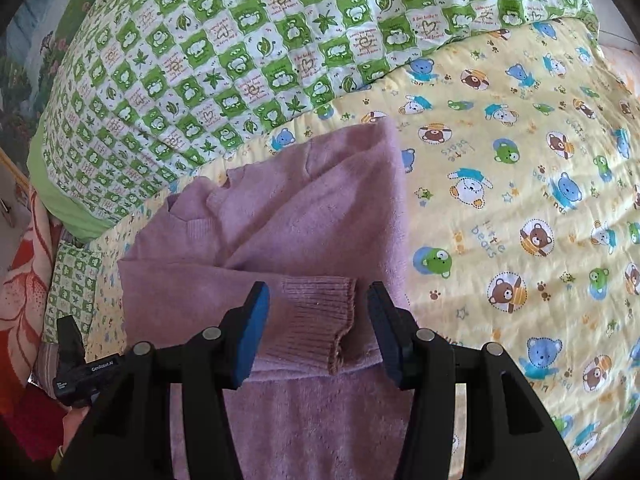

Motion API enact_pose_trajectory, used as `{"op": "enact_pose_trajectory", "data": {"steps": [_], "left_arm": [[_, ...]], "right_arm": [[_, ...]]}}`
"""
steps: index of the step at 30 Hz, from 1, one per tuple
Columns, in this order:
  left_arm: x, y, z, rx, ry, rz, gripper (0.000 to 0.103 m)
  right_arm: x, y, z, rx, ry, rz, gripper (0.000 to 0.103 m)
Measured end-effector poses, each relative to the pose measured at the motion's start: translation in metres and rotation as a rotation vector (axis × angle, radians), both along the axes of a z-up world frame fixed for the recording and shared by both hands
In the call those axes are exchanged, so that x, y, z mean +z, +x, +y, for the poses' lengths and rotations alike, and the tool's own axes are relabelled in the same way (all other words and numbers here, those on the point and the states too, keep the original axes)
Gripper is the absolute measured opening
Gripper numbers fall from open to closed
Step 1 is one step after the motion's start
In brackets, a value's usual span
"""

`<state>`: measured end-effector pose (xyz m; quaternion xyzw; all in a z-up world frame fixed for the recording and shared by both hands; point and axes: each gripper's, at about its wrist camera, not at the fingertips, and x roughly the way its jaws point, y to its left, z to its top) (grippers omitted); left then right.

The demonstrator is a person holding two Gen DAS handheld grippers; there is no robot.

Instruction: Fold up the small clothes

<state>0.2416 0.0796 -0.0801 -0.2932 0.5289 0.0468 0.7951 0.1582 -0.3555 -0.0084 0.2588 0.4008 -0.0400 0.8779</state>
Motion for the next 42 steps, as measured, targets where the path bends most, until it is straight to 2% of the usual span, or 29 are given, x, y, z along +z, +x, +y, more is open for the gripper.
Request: {"op": "enact_pose_trajectory", "data": {"steps": [4, 9, 11, 12, 18, 21, 24, 27, 29, 32, 35, 40, 42], "left_arm": [[-0.001, -0.002, 0.004, 0.004, -0.024, -0.012, 0.027], [-0.005, -0.004, 0.006, -0.001, -0.033, -0.026, 0.026], [-0.005, -0.004, 0.004, -0.01, -0.022, -0.031, 0.021], [-0.005, -0.005, 0.004, -0.013, -0.023, -0.036, 0.02], [-0.006, -0.01, 0.007, -0.026, -0.033, -0.058, 0.009], [0.001, -0.01, 0.007, -0.029, -0.017, -0.085, 0.006], [0.021, -0.014, 0.013, -0.028, -0.028, -0.152, 0.004], [0.038, -0.021, 0.019, -0.046, 0.016, -0.198, 0.004], [0.033, -0.026, 0.028, -0.042, 0.036, -0.179, 0.004], [0.008, -0.032, 0.05, 0.02, 0.0, -0.122, 0.004], [0.0, -0.038, 0.059, 0.05, -0.043, -0.137, 0.004], [0.001, -0.041, 0.051, 0.01, -0.016, -0.13, 0.004], [-0.004, -0.043, 0.049, 0.006, -0.007, -0.108, 0.005]], "right_arm": [[-0.015, 0.01, 0.002, 0.028, 0.021, 0.029, 0.053], [-0.036, 0.023, 0.015, 0.072, -0.041, 0.113, 0.05], [-0.042, 0.026, 0.018, 0.095, -0.033, 0.123, 0.019], [-0.043, 0.027, 0.019, 0.102, -0.029, 0.122, 0.013], [-0.013, 0.016, 0.015, 0.078, 0.016, -0.028, 0.011], [-0.007, 0.018, 0.017, 0.081, -0.001, -0.032, 0.011], [-0.003, 0.018, 0.02, 0.079, -0.004, -0.036, 0.011], [0.02, 0.011, 0.02, 0.063, -0.001, -0.113, 0.011], [0.03, 0.009, 0.02, 0.053, -0.012, -0.143, 0.011], [0.023, 0.014, 0.022, 0.058, -0.054, -0.103, 0.011], [0.0, 0.019, 0.017, 0.049, -0.057, -0.028, 0.011], [-0.013, 0.018, 0.015, 0.028, -0.097, 0.01, 0.011], [-0.025, 0.025, 0.014, 0.035, -0.111, 0.073, 0.011]]}}
